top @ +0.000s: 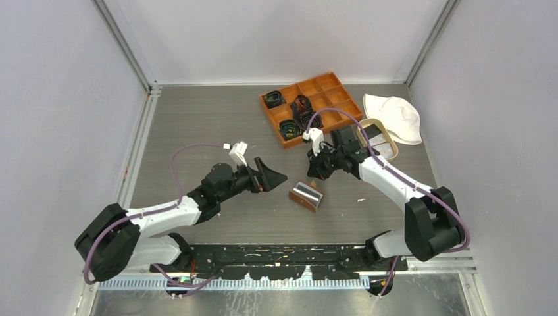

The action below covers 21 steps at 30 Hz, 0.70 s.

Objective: Put the credit cards into the card holder
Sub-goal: Open the card holder at the center of the board.

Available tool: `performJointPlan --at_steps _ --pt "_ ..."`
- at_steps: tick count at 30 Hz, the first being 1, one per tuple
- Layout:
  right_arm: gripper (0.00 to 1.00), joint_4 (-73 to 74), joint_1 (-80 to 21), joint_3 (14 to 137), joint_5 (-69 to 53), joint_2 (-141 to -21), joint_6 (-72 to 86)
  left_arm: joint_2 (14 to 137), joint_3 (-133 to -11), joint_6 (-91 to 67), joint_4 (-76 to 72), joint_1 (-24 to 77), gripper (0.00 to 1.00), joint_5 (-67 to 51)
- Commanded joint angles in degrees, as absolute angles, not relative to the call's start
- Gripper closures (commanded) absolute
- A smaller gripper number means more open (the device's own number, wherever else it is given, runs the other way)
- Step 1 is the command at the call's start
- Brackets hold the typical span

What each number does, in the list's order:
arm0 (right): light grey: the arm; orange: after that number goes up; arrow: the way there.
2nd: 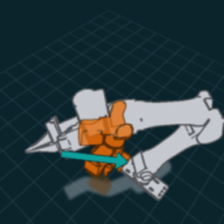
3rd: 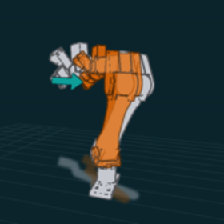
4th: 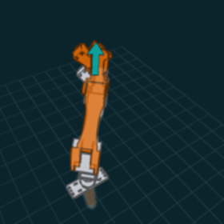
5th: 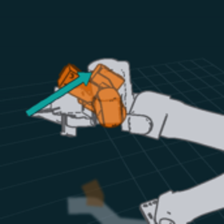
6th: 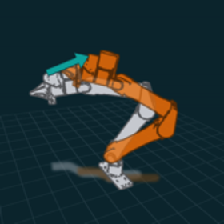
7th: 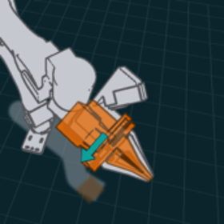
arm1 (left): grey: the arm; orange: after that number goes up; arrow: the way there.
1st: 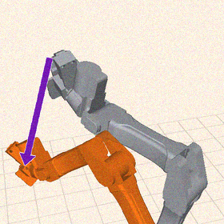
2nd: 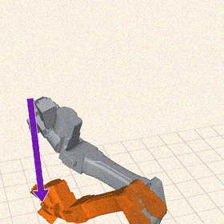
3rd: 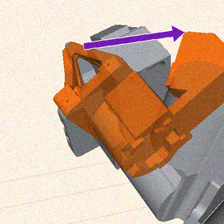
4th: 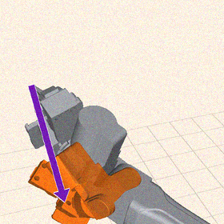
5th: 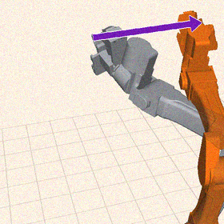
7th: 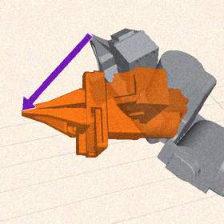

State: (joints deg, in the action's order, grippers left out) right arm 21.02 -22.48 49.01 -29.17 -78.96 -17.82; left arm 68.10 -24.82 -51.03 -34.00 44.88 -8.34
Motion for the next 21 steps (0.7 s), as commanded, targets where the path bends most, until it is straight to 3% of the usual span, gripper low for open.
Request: performJointPlan --at_steps 1,5,8,11,15,21 --pt "0.99 18.41 -22.25 50.09 -31.86 -76.12 -16.71 71.43 -26.7 -66.7 -35.82 45.61 0.11 -11.45" --pt "0.99 17.76 -22.24 49.71 -32.52 -75.37 -16.35 73.07 -30.32 -70.13 -26.79 53.89 0.12 -0.98" --pt "0.99 17.76 -22.32 49.66 -32.67 -75.41 -16.42 72.84 -39.87 -76.92 2.31 62.78 0.1 20.14" --pt "0.99 17.79 -22.26 49.66 -32.91 -75.59 -16.4 78.25 -50.19 -84.74 24.77 65.52 0.09 25.46" --pt "0.99 17.87 -22.27 49.6 -32.98 -75.61 -16.48 85.12 -52.99 -86.42 22.65 65.81 0.13 20.94" --pt "0.99 17.85 -22.31 49.56 -32.96 -75.5 -16.7 91.43 -57.6 -82.27 18.98 65.77 0.37 20.29"
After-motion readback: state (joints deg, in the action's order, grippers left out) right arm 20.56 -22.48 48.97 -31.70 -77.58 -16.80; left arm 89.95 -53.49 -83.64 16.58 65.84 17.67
